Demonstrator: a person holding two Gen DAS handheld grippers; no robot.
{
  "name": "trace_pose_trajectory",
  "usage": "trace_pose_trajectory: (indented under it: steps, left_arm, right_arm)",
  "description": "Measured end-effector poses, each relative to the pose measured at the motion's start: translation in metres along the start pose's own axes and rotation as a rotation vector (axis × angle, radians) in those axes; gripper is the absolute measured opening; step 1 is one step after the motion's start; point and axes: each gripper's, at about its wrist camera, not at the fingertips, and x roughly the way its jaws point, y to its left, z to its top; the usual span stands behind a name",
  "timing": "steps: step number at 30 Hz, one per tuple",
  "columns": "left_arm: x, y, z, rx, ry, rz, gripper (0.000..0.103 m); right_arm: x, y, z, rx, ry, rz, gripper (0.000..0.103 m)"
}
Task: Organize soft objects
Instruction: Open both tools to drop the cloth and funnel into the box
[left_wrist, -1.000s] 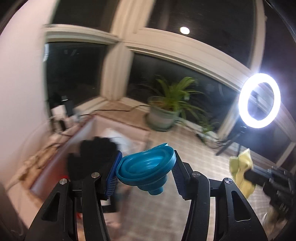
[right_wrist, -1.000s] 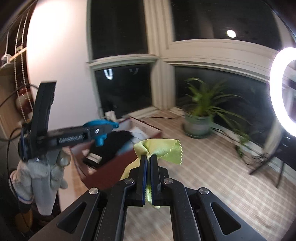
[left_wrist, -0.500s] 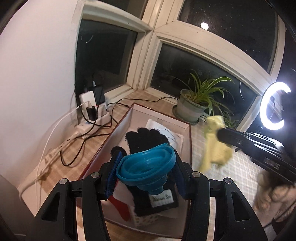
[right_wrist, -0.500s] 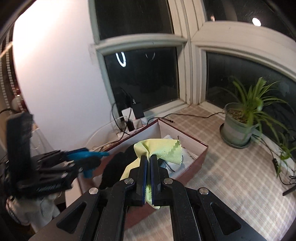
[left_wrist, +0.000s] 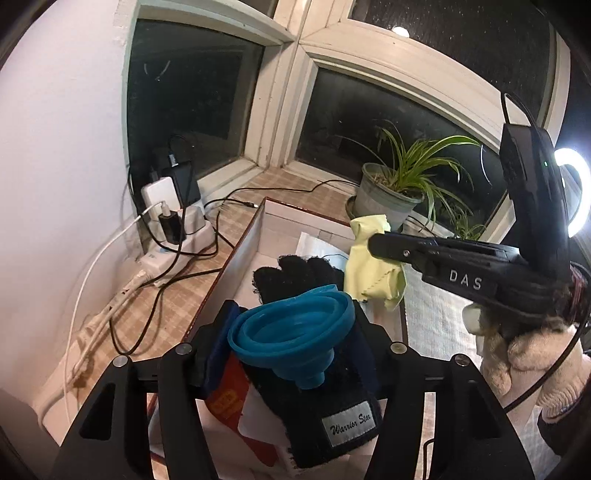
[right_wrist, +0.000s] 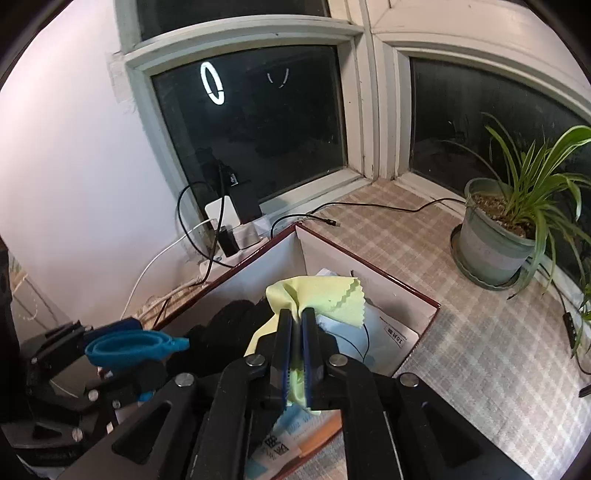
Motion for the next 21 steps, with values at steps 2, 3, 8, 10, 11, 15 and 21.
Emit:
trace_pose_trajectory:
  steps: [2,3,8,10,11,15,21]
  left_arm:
    - [0.001,0.0,0.001,0.009,-0.001,0.01,0.061]
    - [0.002,0.0,0.002,0.011,-0.001,0.012,0.066]
    - [-0.003,0.001,0.003,0.007,-0.008,0.017,0.069]
    - [-0.006,0.0,0.002,0.01,-0.013,0.018,0.069]
    - [-0.008,-0.001,0.002,0.011,-0.015,0.017,0.069]
    - [-0.017,-0.004,0.0,0.004,-0.02,0.012,0.069]
    - [-0.035,-0.009,-0.002,-0.002,-0.043,0.013,0.069]
  right_arm:
    - [0.002,-0.001,0.002,0.005,-0.001,0.002,0.038]
    - [0.002,-0.002,0.003,0.012,-0.01,-0.005,0.05]
    - [-0.002,-0.009,0.007,0.063,-0.026,0.004,0.053]
    - [-0.005,-0.01,0.007,0.067,-0.032,0.002,0.053]
    - [-0.007,-0.01,0.007,0.067,-0.035,0.001,0.053]
    - [-0.017,-0.013,0.004,0.075,-0.045,0.009,0.054]
    - [-0.036,-0.012,-0.008,0.064,-0.055,0.006,0.059]
